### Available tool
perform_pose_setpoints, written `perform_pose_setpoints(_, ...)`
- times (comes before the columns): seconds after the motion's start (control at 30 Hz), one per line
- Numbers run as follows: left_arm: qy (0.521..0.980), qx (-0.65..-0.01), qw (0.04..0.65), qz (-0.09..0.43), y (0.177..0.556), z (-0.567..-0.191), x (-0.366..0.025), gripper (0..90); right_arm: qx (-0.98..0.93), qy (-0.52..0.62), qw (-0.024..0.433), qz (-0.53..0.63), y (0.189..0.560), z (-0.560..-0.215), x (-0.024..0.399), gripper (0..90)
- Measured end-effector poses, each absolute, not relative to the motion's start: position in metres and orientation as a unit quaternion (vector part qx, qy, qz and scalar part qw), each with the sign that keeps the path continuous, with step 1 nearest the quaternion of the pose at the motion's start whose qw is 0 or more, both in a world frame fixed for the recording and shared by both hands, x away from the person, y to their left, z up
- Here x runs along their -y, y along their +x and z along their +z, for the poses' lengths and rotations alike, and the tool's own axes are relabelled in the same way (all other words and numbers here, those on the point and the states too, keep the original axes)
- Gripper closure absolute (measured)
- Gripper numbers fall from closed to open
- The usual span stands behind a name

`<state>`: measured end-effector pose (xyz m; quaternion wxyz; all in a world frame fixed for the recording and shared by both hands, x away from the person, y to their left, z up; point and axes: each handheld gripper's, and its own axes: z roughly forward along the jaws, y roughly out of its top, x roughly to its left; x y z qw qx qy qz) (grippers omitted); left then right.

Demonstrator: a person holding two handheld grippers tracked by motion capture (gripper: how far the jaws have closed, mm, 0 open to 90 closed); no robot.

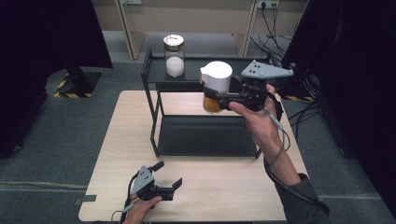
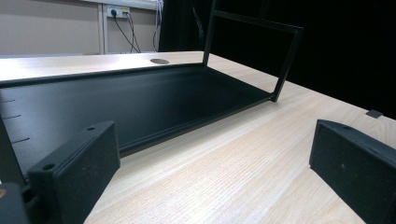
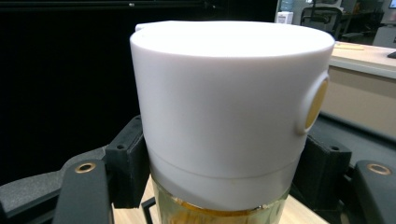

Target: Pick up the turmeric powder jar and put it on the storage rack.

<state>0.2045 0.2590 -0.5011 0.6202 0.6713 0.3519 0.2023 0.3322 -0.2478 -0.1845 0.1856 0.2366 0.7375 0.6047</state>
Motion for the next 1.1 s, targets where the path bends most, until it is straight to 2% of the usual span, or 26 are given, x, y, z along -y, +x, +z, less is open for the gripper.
perform_pose_setpoints(0.4, 0.671, -0.352, 0.621, 0.201, 0.205, -0.501, -0.259, 1.1, -0.73, 0.259, 0.205, 0.598, 0.349, -0.162, 0.233, 30.9)
perform_pose_setpoints(1.1, 0.671, -0.354, 0.621, 0.196, 0.205, -0.501, -0.26, 1.1, -0.711, 0.319, 0.245, 0.577, 0.389, -0.157, 0.199, 30.8)
